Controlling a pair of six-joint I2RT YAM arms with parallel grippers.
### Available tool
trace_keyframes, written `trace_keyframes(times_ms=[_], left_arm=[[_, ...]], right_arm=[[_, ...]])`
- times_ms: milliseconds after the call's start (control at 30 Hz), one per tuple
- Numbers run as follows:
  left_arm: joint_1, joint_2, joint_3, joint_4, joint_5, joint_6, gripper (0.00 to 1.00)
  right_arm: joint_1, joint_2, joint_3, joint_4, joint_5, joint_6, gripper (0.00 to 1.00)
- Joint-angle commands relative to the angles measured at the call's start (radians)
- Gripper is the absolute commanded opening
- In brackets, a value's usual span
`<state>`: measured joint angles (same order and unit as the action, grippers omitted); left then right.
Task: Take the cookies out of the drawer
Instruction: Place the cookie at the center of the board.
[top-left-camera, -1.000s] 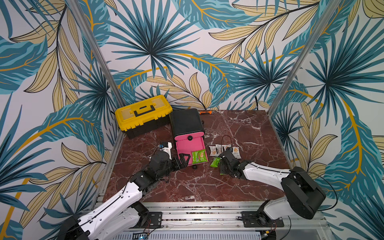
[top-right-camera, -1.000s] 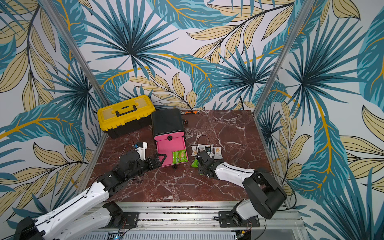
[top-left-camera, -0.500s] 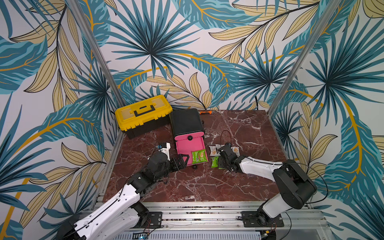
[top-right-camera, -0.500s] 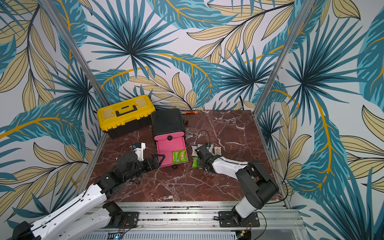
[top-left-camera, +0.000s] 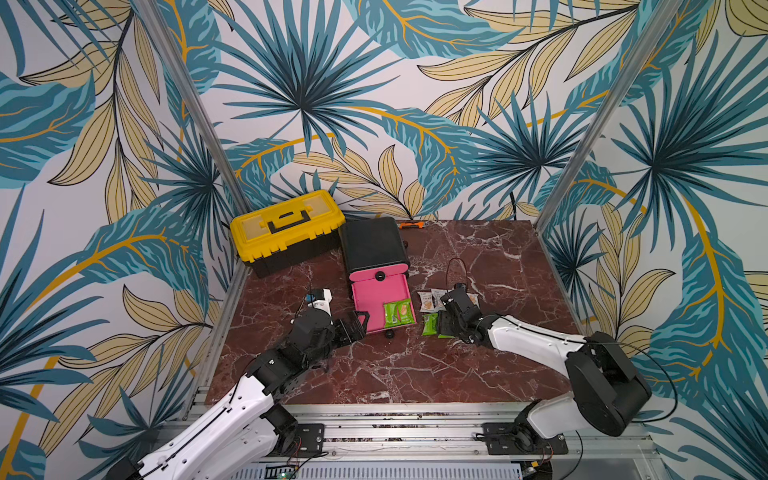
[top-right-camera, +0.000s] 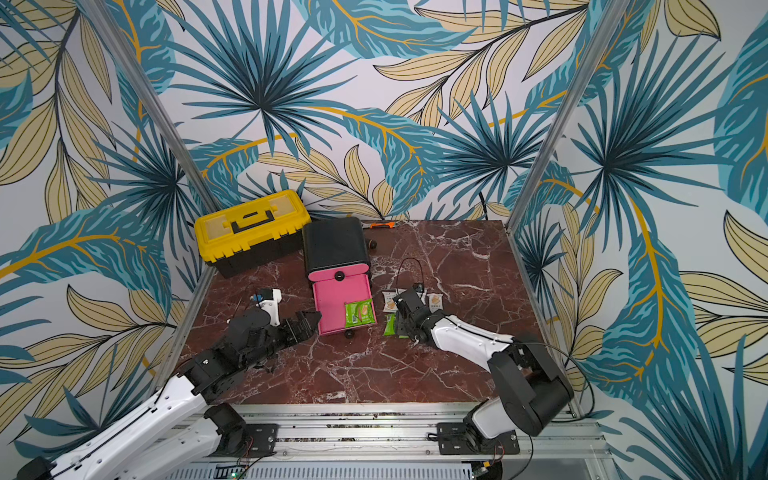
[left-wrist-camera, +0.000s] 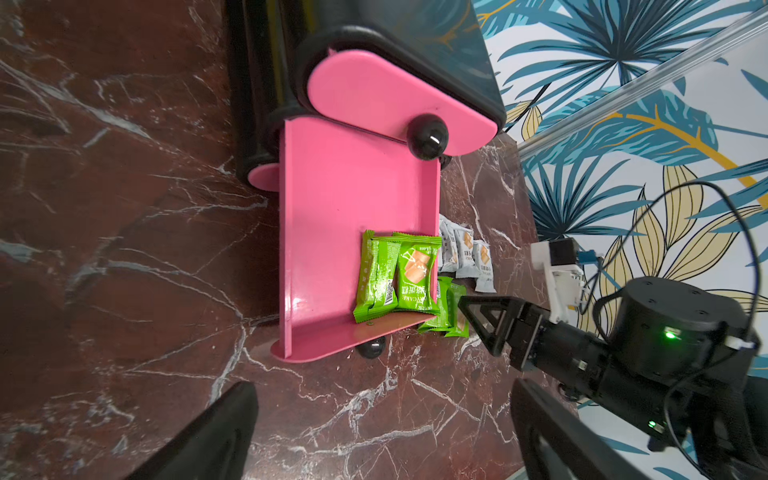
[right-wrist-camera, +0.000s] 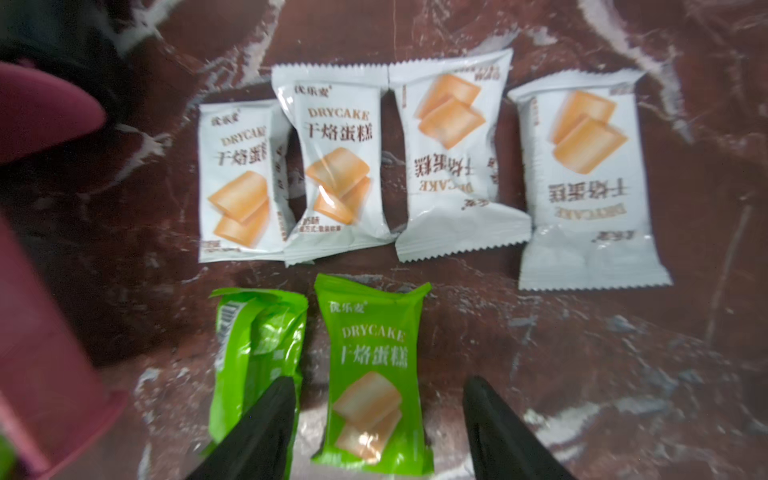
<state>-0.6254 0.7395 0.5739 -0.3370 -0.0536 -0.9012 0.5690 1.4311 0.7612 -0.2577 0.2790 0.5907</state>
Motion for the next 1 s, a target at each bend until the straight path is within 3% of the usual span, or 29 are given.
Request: trace_keyframes(times_ms=[0, 200, 433, 967], left_arm=[[0.030, -0.045, -0.022, -0.046, -0.031, 0.036, 1.00], [0.168, -0.056, -0.046, -0.056, 0.095, 0.035, 1.00], [0.180, -0.048, -0.086, -0.015, 0.131, 0.014, 1.00], [0.185, -0.099, -0.099, -0.059, 0.152, 0.002, 1.00]], right_arm=[[0.019, -0.100, 0.023, -0.082, -0.006, 0.025, 0.69], [0.155, -0.154, 0.067, -0.041, -0.052, 0.075, 0.69], [0.269, 0.067, 0.224, -0.019, -0.027, 0.113, 0.68], [0.304, 0.430, 0.495, -0.104, 0.034, 0.083, 0.63]])
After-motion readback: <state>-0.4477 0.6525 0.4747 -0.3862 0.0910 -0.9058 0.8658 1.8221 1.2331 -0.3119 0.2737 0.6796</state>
